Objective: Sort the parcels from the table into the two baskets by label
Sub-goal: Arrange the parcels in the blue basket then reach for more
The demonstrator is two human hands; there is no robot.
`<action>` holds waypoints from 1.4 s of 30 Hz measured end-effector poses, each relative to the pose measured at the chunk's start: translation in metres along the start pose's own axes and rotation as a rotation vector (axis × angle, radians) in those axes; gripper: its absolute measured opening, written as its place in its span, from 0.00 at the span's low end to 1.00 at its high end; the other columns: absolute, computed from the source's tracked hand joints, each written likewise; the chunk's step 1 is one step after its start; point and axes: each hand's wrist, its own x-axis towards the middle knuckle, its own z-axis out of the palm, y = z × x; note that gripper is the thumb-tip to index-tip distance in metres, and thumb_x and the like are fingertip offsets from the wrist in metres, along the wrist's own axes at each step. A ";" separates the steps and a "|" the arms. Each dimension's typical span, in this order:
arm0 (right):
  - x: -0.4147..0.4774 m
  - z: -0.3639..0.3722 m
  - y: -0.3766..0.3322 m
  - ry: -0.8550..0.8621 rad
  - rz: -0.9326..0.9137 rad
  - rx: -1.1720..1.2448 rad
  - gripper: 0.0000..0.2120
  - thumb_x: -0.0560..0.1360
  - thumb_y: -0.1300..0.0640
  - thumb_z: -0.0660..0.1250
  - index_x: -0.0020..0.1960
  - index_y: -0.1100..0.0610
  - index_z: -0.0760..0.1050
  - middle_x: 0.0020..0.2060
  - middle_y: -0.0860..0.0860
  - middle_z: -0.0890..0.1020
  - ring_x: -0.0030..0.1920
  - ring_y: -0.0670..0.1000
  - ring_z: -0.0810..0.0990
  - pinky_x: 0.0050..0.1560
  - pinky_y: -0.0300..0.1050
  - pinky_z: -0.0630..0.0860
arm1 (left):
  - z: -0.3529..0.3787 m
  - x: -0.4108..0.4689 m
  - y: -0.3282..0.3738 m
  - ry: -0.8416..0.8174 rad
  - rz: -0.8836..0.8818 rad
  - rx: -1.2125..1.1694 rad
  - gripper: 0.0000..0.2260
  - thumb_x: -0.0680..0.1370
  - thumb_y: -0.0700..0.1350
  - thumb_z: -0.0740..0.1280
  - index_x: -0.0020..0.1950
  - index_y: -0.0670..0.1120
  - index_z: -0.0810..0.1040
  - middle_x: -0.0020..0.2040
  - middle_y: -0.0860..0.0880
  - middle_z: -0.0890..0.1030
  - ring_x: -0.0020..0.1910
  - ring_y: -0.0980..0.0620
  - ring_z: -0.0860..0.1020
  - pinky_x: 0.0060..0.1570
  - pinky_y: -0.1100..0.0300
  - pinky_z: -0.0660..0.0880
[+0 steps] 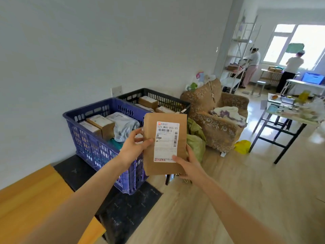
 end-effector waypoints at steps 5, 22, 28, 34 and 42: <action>0.076 -0.014 -0.027 -0.035 -0.054 0.002 0.36 0.77 0.56 0.69 0.75 0.39 0.53 0.54 0.39 0.74 0.53 0.46 0.76 0.44 0.45 0.78 | 0.008 0.061 0.034 0.012 0.089 0.029 0.37 0.75 0.47 0.72 0.77 0.59 0.54 0.62 0.48 0.73 0.53 0.53 0.78 0.48 0.56 0.77; 0.281 -0.014 -0.103 -0.379 -0.287 -0.096 0.32 0.74 0.57 0.72 0.73 0.45 0.63 0.59 0.43 0.78 0.59 0.45 0.77 0.61 0.51 0.76 | -0.019 0.177 0.076 0.353 0.021 0.087 0.38 0.73 0.54 0.72 0.75 0.68 0.53 0.62 0.51 0.76 0.51 0.49 0.82 0.42 0.53 0.82; 0.339 0.003 -0.111 -0.417 -0.298 -0.089 0.39 0.71 0.53 0.75 0.76 0.50 0.59 0.69 0.50 0.71 0.66 0.52 0.72 0.58 0.46 0.72 | -0.024 0.201 0.067 0.728 0.036 0.069 0.26 0.73 0.52 0.74 0.67 0.51 0.68 0.62 0.50 0.78 0.55 0.49 0.80 0.51 0.50 0.80; 0.383 0.033 -0.114 -0.417 -0.291 -0.055 0.44 0.68 0.50 0.77 0.76 0.53 0.55 0.68 0.54 0.70 0.66 0.54 0.73 0.64 0.53 0.73 | -0.038 0.197 0.051 0.992 -0.108 0.192 0.23 0.68 0.58 0.76 0.56 0.49 0.74 0.56 0.49 0.80 0.53 0.48 0.80 0.56 0.46 0.78; 0.393 0.098 -0.103 -0.561 -0.213 -0.001 0.26 0.71 0.53 0.76 0.61 0.58 0.65 0.53 0.52 0.76 0.47 0.43 0.76 0.40 0.36 0.72 | -0.055 0.169 0.028 1.063 -0.284 0.300 0.19 0.71 0.53 0.75 0.57 0.46 0.74 0.51 0.43 0.82 0.48 0.44 0.82 0.52 0.45 0.80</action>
